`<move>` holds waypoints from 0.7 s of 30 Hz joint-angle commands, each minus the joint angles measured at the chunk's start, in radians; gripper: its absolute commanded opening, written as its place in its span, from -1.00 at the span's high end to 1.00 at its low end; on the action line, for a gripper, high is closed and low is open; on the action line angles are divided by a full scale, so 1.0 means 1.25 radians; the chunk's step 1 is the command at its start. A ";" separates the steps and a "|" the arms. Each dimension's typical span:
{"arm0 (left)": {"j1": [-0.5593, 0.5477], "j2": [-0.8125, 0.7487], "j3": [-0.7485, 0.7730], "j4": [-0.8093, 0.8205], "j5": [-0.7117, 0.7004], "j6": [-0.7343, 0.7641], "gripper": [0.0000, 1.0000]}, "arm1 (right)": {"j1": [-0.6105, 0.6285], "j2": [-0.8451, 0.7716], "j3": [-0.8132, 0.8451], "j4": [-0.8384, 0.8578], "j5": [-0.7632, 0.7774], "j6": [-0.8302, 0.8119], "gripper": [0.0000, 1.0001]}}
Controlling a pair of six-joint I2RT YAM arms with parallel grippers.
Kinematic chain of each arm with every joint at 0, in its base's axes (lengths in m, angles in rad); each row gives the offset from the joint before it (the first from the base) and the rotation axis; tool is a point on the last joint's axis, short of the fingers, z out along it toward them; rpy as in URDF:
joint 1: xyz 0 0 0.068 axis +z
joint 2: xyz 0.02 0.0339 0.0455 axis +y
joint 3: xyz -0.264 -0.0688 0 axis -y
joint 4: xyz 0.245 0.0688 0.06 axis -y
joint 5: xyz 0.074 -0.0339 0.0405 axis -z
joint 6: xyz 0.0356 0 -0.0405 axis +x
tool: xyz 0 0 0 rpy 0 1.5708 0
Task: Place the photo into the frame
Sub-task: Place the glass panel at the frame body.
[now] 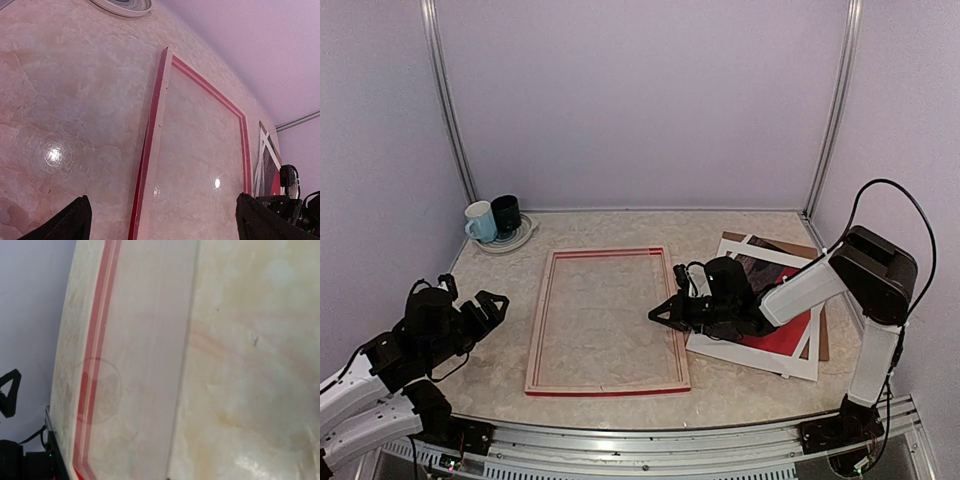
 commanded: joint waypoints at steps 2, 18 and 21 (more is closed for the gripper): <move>-0.004 -0.010 -0.009 0.009 0.001 -0.002 -0.98 | -0.006 -0.017 -0.001 -0.016 -0.032 -0.010 1.00; -0.004 -0.024 -0.019 -0.002 0.001 -0.010 -0.98 | -0.006 -0.043 -0.007 -0.068 -0.011 -0.041 1.00; -0.004 -0.030 -0.020 -0.008 -0.002 -0.013 -0.98 | -0.006 -0.049 -0.008 -0.075 -0.004 -0.042 1.00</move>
